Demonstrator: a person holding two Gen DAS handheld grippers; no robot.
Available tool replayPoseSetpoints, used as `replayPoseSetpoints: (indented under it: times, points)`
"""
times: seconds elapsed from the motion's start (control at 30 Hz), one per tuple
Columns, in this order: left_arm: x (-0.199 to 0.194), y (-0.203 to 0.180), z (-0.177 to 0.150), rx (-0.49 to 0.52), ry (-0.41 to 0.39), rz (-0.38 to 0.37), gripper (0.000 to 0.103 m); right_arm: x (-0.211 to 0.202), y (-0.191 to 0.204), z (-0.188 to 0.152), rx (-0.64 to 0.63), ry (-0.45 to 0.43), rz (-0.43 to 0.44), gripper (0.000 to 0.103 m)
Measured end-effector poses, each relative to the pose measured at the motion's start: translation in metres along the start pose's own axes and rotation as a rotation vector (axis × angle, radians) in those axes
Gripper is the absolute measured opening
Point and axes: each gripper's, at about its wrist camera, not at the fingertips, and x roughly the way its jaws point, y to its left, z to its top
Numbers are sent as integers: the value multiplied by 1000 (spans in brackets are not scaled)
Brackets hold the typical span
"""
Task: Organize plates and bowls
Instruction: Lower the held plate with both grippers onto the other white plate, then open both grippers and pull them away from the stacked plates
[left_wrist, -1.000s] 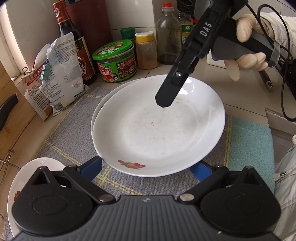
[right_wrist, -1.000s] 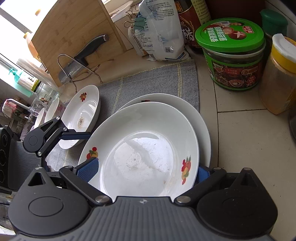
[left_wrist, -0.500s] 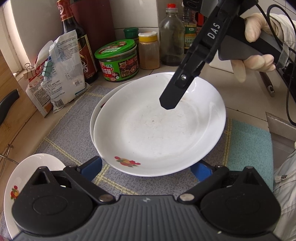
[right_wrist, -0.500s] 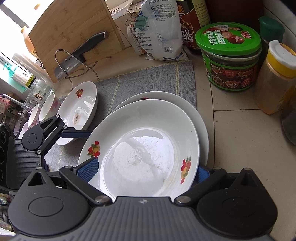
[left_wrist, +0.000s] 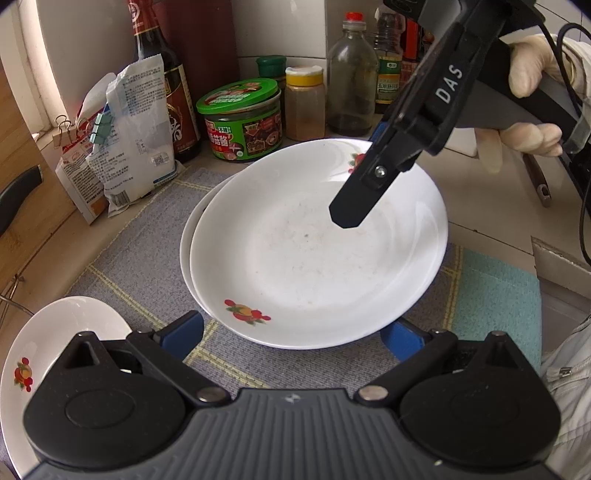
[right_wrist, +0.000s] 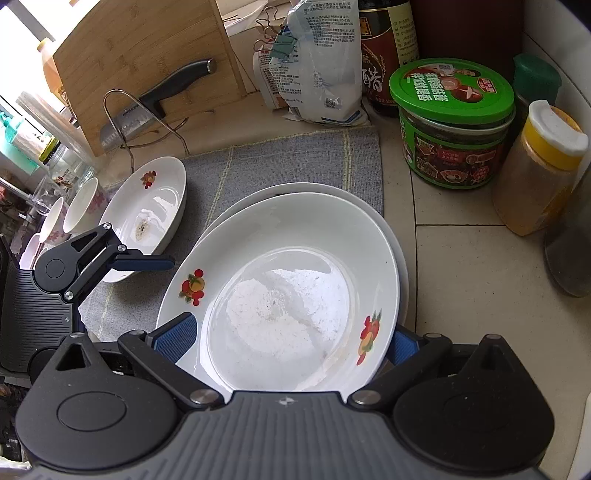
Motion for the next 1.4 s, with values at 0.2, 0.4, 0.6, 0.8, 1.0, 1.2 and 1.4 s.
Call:
replayPoseSetpoints:
  times: [0.2,0.4,0.6,0.8,1.0,1.2,1.4]
  points:
    - [0,-1,0,-18,1,1,101,0,6,-2,-21,4,-45,103]
    - [-2,-2,0,-20,-5,15,101,0,11,-2,-30,13,-84,103]
    - [-4,-3,0,-26,-7,23,101,-1,15,-3,-37,19,-112,103]
    - [-6,-5,0,-37,-9,22,101,-2,17,-6,-40,17,-131,103]
    - [-9,-8,-2,-40,-13,32,101,-1,16,-10,-44,19,-154,103]
    - [-19,-11,-3,-65,-39,54,101,-6,20,-18,-79,-26,-171,103]
    - [-34,-21,-9,-112,-52,95,102,-23,37,-22,-154,-149,-186,103]
